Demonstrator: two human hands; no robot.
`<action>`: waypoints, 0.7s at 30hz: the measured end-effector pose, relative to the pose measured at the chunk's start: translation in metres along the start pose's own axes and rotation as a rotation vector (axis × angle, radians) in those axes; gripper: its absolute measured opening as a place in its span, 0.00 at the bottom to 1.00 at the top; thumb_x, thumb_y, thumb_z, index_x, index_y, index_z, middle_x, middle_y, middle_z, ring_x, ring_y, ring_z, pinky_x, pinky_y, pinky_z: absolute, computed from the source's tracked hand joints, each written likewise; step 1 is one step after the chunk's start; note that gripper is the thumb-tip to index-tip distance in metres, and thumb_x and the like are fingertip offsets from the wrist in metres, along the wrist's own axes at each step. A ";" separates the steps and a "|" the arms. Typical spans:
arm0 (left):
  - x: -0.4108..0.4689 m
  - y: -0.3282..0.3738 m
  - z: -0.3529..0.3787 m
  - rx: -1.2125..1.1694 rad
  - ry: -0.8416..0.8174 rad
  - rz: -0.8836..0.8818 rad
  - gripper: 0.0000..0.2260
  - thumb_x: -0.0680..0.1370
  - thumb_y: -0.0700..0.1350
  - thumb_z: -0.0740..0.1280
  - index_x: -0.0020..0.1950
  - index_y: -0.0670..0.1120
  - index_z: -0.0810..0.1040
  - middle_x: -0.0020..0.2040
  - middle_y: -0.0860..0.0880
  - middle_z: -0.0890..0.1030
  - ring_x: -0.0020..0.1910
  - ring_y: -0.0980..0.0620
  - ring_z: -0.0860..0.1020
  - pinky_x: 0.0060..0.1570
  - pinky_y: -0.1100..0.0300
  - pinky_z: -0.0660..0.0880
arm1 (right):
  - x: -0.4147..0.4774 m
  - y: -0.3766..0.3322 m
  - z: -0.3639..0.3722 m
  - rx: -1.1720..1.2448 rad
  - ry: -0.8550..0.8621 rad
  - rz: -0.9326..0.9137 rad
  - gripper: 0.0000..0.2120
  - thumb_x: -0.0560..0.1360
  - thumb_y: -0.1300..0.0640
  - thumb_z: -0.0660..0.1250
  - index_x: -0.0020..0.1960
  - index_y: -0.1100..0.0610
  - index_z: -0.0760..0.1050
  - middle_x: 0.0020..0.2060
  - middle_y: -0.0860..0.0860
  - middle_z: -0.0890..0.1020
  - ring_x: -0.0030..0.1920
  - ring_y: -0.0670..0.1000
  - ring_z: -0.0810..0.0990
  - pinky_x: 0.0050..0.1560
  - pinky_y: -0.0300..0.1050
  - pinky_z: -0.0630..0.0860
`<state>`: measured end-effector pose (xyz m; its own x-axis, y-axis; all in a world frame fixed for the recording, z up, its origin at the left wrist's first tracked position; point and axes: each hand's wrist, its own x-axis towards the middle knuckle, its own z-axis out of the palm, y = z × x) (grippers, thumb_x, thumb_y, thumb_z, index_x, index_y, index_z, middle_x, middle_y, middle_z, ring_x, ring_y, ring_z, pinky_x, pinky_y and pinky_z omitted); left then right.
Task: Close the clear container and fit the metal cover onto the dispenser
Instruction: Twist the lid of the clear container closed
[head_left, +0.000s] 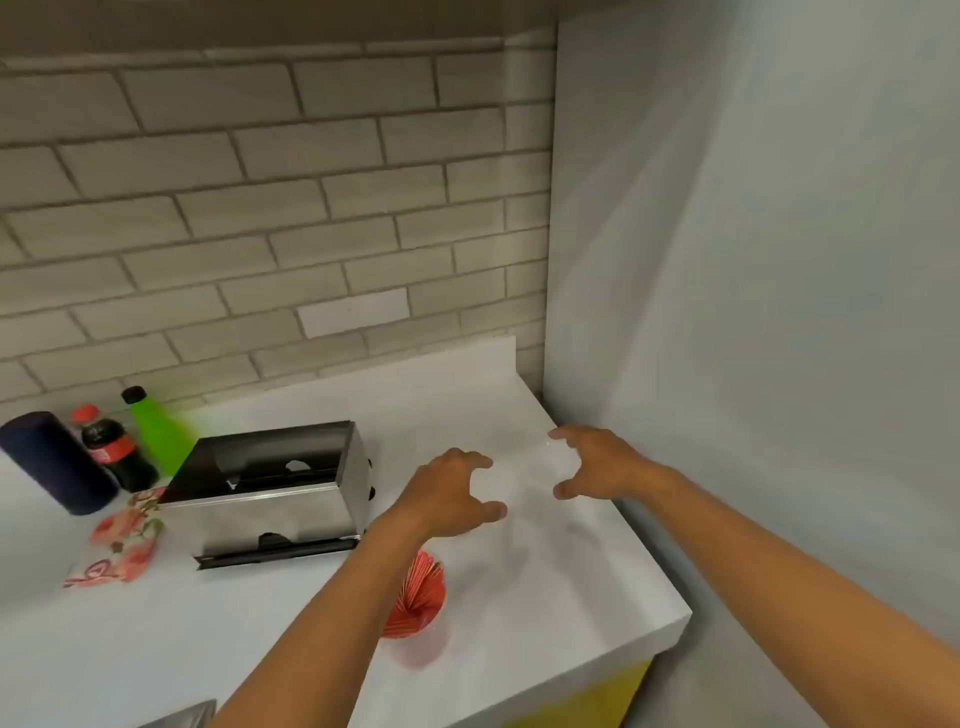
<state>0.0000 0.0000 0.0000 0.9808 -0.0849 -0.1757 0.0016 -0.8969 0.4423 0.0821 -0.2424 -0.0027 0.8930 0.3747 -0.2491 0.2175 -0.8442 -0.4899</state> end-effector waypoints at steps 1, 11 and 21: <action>0.010 -0.003 0.000 -0.010 -0.024 0.012 0.35 0.77 0.63 0.75 0.81 0.54 0.70 0.80 0.50 0.69 0.79 0.48 0.67 0.77 0.51 0.65 | 0.009 0.000 0.001 0.009 0.012 -0.001 0.46 0.71 0.49 0.83 0.82 0.47 0.63 0.77 0.50 0.72 0.73 0.53 0.75 0.66 0.43 0.73; 0.074 -0.022 0.016 -0.044 -0.130 -0.071 0.33 0.76 0.62 0.75 0.79 0.56 0.71 0.80 0.51 0.69 0.77 0.47 0.69 0.74 0.50 0.70 | 0.083 0.015 0.013 -0.089 -0.067 0.085 0.53 0.69 0.44 0.84 0.84 0.50 0.58 0.80 0.54 0.65 0.79 0.56 0.66 0.75 0.49 0.69; 0.080 -0.042 0.026 -0.168 -0.093 -0.246 0.32 0.77 0.62 0.75 0.79 0.57 0.71 0.78 0.52 0.71 0.77 0.50 0.69 0.73 0.52 0.70 | 0.152 0.036 0.049 -0.231 -0.179 0.074 0.59 0.63 0.37 0.84 0.85 0.47 0.56 0.79 0.55 0.65 0.79 0.60 0.63 0.75 0.55 0.68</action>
<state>0.0729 0.0196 -0.0558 0.9248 0.0793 -0.3721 0.2766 -0.8117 0.5145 0.2064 -0.1972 -0.0988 0.8306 0.3536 -0.4302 0.2570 -0.9288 -0.2672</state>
